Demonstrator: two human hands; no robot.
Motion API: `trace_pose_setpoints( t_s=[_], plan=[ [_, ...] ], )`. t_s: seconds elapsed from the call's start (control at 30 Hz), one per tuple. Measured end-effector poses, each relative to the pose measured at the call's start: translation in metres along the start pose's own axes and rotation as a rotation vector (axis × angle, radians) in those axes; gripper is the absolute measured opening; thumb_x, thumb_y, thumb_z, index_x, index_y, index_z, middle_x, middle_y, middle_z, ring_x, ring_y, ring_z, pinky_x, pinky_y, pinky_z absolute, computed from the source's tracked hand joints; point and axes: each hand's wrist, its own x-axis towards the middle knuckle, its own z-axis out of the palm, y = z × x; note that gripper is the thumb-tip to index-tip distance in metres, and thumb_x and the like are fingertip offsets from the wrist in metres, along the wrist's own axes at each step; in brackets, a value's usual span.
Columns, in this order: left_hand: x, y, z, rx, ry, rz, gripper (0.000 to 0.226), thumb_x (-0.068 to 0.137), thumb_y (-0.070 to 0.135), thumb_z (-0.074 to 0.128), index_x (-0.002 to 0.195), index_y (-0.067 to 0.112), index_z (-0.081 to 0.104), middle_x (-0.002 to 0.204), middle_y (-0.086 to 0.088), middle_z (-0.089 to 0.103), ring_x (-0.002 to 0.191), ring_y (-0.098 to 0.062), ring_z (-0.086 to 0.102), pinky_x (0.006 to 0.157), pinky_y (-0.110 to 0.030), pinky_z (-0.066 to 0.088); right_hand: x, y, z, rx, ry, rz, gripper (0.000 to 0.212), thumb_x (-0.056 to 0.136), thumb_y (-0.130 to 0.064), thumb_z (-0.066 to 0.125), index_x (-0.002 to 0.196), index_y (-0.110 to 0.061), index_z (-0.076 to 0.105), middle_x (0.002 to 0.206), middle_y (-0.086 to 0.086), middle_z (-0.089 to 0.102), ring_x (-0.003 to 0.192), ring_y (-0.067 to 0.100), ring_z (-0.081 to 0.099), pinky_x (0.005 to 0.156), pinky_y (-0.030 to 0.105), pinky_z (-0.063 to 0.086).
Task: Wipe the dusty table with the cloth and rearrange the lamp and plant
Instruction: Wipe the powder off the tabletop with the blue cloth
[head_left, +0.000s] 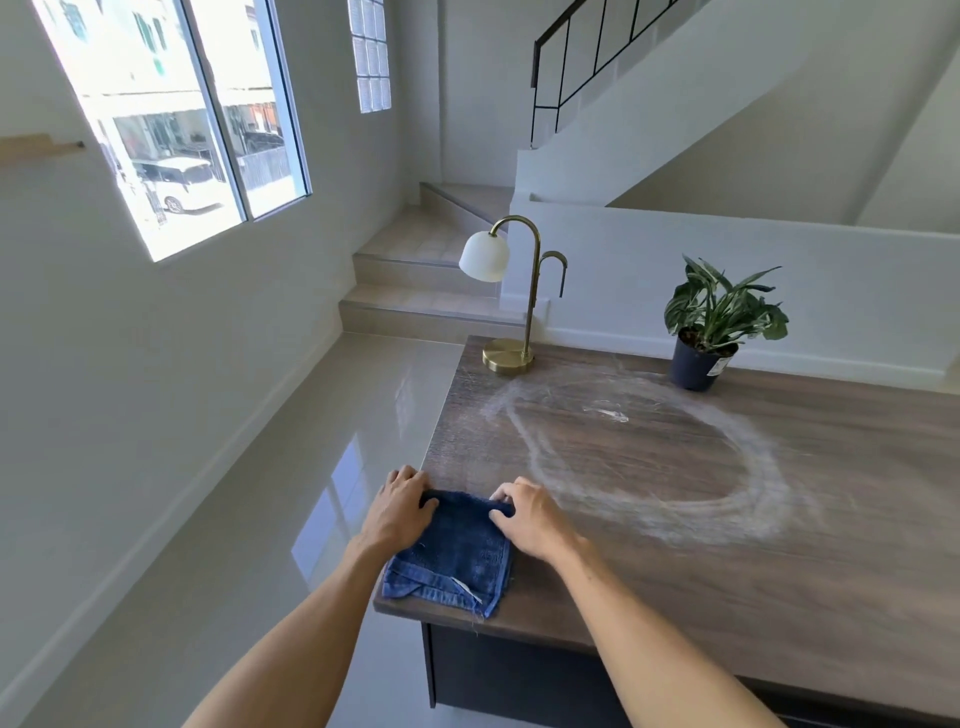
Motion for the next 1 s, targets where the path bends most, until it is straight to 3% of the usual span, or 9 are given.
trace_pose_setpoints(
  t_s=[0.13, 0.3, 0.4, 0.5, 0.6, 0.7, 0.8, 0.9, 1.0],
  plan=[
    [0.008, 0.006, -0.015, -0.298, -0.076, -0.038, 0.008, 0.091, 0.015, 0.061, 0.084, 0.015, 0.057, 0.087, -0.002, 0.064, 0.084, -0.025, 0.059, 0.075, -0.037, 0.048, -0.002, 0.001, -0.009, 0.211, 0.043, 0.038, 0.003, 0.087, -0.029, 0.066, 0.085, -0.027, 0.065, 0.091, -0.006, 0.066, 0.082, 0.011, 0.062, 0.073, 0.025, 0.047],
    [0.025, 0.031, -0.029, -0.441, -0.109, -0.002, 0.007, 0.09, 0.02, 0.066, 0.088, 0.013, 0.066, 0.091, -0.007, 0.072, 0.086, -0.024, 0.066, 0.074, -0.037, 0.054, -0.009, 0.011, -0.034, 0.464, 0.125, 0.144, 0.009, 0.08, -0.03, 0.067, 0.074, -0.023, 0.066, 0.07, -0.007, 0.067, 0.068, 0.008, 0.058, 0.069, 0.028, 0.043],
    [0.035, 0.053, -0.029, -0.524, -0.188, 0.007, 0.013, 0.087, 0.023, 0.07, 0.087, 0.011, 0.068, 0.088, -0.007, 0.074, 0.08, -0.021, 0.067, 0.075, -0.039, 0.055, -0.019, 0.021, -0.05, 0.528, 0.197, 0.162, 0.011, 0.08, -0.028, 0.064, 0.074, -0.019, 0.063, 0.07, -0.002, 0.066, 0.065, 0.011, 0.056, 0.068, 0.032, 0.044],
    [0.048, 0.074, -0.026, -0.603, -0.272, 0.001, 0.017, 0.083, 0.026, 0.074, 0.086, 0.01, 0.07, 0.084, -0.007, 0.075, 0.075, -0.018, 0.065, 0.068, -0.036, 0.052, -0.029, 0.033, -0.071, 0.624, 0.231, 0.232, 0.008, 0.086, -0.02, 0.062, 0.086, -0.012, 0.065, 0.081, 0.009, 0.063, 0.055, 0.017, 0.06, 0.042, 0.027, 0.046],
    [0.056, 0.097, -0.023, -0.607, -0.388, 0.006, 0.012, 0.086, 0.022, 0.072, 0.085, 0.01, 0.069, 0.081, -0.006, 0.07, 0.071, -0.015, 0.064, 0.058, -0.025, 0.05, -0.035, 0.05, -0.091, 0.613, 0.223, 0.294, 0.009, 0.086, -0.02, 0.063, 0.08, -0.016, 0.068, 0.071, 0.005, 0.052, 0.048, 0.016, 0.049, 0.035, 0.022, 0.037],
    [0.067, 0.115, -0.016, -0.661, -0.472, 0.019, 0.009, 0.089, 0.019, 0.071, 0.089, 0.01, 0.07, 0.082, -0.007, 0.07, 0.068, -0.016, 0.068, 0.056, -0.026, 0.054, -0.033, 0.065, -0.108, 0.577, 0.279, 0.306, 0.014, 0.087, -0.017, 0.063, 0.076, -0.014, 0.071, 0.054, -0.005, 0.047, 0.047, 0.013, 0.037, 0.041, 0.021, 0.029],
    [0.078, 0.128, -0.002, -0.628, -0.429, 0.062, 0.009, 0.091, 0.019, 0.069, 0.093, 0.011, 0.071, 0.084, -0.006, 0.072, 0.069, -0.019, 0.071, 0.06, -0.033, 0.06, -0.027, 0.079, -0.115, 0.507, 0.35, 0.329, 0.012, 0.088, -0.017, 0.064, 0.08, -0.014, 0.073, 0.051, -0.011, 0.052, 0.045, 0.008, 0.038, 0.042, 0.017, 0.028],
    [0.089, 0.133, 0.019, -0.534, -0.332, 0.131, 0.005, 0.093, 0.014, 0.066, 0.093, 0.01, 0.07, 0.088, -0.008, 0.071, 0.075, -0.02, 0.071, 0.069, -0.037, 0.062, -0.019, 0.097, -0.108, 0.393, 0.405, 0.373, 0.012, 0.091, -0.015, 0.064, 0.095, -0.019, 0.074, 0.071, -0.008, 0.066, 0.058, 0.006, 0.054, 0.05, 0.012, 0.039],
    [0.096, 0.135, 0.031, -0.414, -0.227, 0.153, 0.011, 0.095, 0.014, 0.062, 0.102, 0.017, 0.07, 0.099, -0.005, 0.069, 0.087, -0.017, 0.065, 0.083, -0.033, 0.058, -0.015, 0.107, -0.089, 0.147, 0.442, 0.361, 0.027, 0.097, -0.012, 0.052, 0.115, -0.022, 0.07, 0.11, -0.006, 0.07, 0.094, 0.011, 0.062, 0.08, 0.019, 0.047]
  ],
)
